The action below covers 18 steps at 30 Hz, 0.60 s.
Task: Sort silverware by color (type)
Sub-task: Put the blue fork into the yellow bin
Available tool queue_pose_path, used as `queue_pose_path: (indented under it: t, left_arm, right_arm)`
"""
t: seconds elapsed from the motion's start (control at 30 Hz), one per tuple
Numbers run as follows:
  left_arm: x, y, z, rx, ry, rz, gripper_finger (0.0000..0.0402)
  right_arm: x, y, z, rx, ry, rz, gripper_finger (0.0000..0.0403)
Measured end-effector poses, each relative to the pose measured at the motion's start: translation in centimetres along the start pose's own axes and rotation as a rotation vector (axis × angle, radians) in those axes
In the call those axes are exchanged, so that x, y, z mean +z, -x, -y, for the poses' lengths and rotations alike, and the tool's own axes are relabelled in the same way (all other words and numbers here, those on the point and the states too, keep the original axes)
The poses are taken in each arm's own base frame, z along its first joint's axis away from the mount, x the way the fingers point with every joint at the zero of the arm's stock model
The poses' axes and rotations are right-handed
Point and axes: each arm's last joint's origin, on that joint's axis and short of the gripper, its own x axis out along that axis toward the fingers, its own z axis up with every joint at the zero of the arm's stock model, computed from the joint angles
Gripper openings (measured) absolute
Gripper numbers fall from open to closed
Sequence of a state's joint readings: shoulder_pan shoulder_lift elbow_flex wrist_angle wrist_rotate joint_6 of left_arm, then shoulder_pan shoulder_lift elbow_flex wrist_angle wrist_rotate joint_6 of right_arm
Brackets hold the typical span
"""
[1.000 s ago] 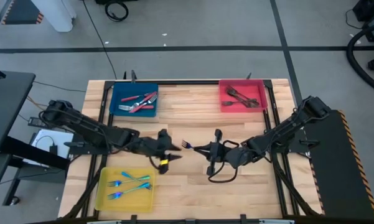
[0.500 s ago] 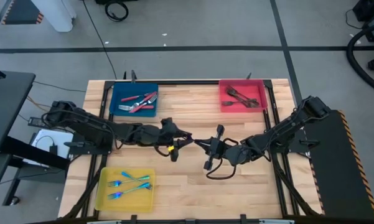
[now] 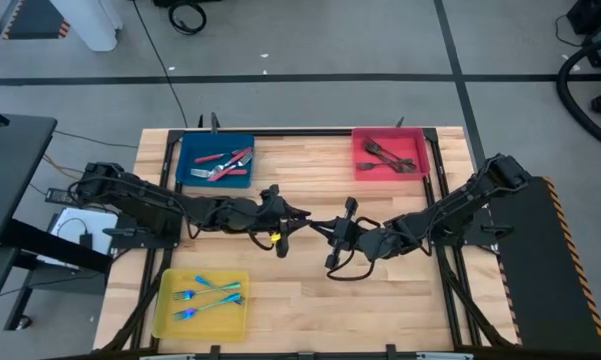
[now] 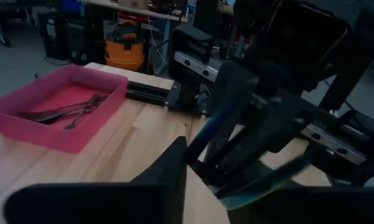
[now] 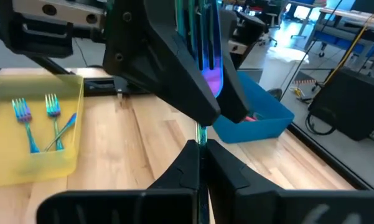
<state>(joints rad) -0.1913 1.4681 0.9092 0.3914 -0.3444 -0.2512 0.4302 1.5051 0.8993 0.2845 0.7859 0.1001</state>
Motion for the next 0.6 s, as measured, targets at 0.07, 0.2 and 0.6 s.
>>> queue_pose_path:
  t: [0.07, 0.2, 0.6]
  left_arm:
    - [0.0, 0.0, 0.0, -0.001, -0.019, 0.001, 0.0054]
    - [0.0, 0.0, 0.2, -0.014, -0.055, 0.003, 0.0011]
    - [-0.6, 0.9, 1.3, -0.024, -0.183, -0.049, 0.0011]
  right_arm:
    - [0.0, -0.1, 0.0, 0.015, -0.001, -0.003, 0.0016]
    - [0.0, -0.3, 0.2, 0.045, -0.003, -0.009, 0.0016]
    - [0.2, 0.0, -0.3, 0.100, 0.001, 0.012, 0.0058]
